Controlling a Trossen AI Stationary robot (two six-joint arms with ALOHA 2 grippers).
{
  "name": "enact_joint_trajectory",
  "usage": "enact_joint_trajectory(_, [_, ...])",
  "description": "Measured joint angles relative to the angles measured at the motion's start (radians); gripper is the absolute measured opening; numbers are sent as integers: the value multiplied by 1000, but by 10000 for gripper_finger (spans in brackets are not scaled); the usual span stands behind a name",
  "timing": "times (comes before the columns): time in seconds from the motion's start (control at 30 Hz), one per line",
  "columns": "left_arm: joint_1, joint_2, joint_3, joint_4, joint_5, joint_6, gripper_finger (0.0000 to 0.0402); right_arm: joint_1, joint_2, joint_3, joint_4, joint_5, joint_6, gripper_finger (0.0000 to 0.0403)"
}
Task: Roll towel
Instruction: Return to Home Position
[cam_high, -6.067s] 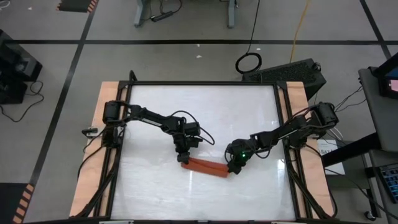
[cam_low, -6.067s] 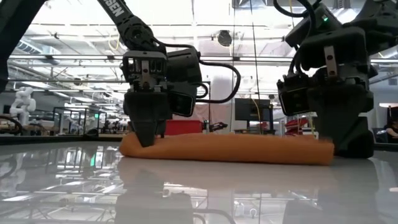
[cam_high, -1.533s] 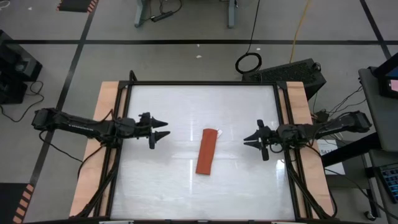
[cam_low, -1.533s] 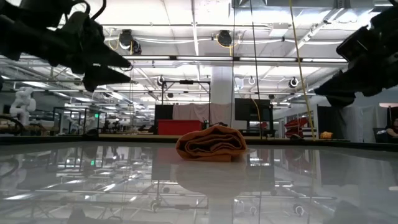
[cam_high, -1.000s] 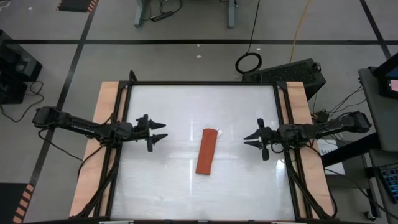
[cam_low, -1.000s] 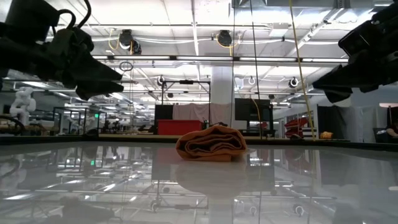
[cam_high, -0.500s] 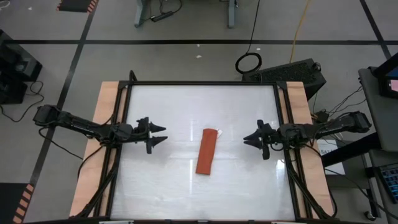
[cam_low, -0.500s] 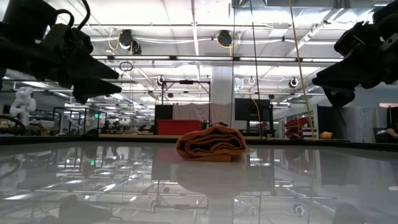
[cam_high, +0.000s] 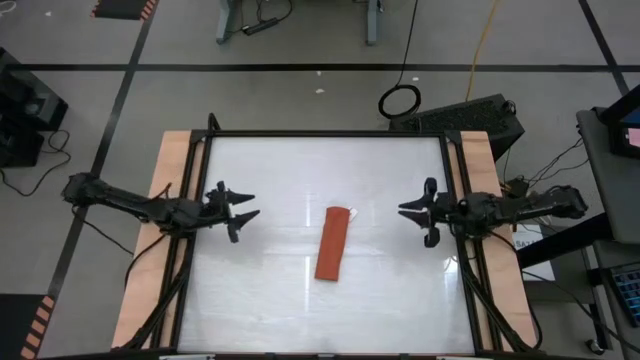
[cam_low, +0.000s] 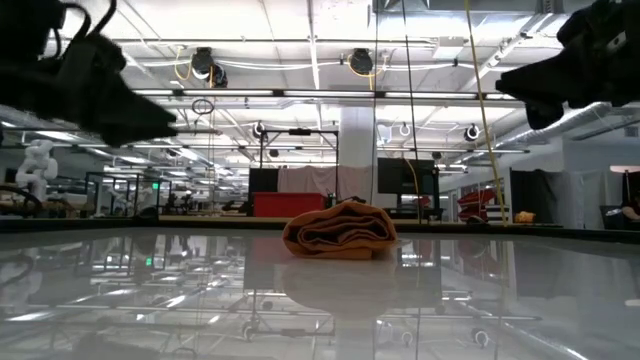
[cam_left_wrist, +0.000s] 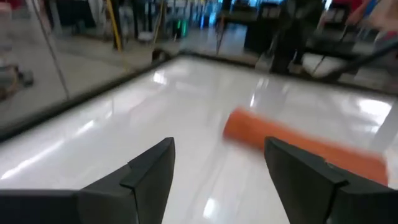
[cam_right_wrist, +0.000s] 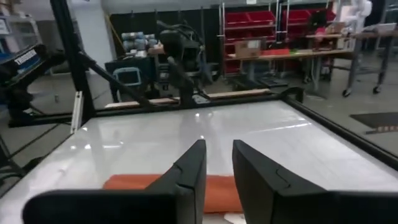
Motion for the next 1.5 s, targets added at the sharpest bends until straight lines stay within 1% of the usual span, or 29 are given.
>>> enact_joint_trajectory(0.1, [-38,-95,1,-219,-53,-84,253,0,-76,0,-113,28,-6,70])
enact_joint_trajectory(0.13, [-47,-111,7,-232,-58,-94,253,0,-99,0,-159,43,1,70])
enact_joint_trajectory(0.27, [-69,-136,13,-211,-28,-55,253,0,-163,0,-262,74,15,70])
enact_joint_trajectory(0.47, [-67,-138,14,-237,-32,0,253,0,-161,1,-263,75,-54,70])
enact_joint_trajectory(1.5, [-67,-138,14,-235,-29,-5,253,0,-161,1,-262,72,-55,70])
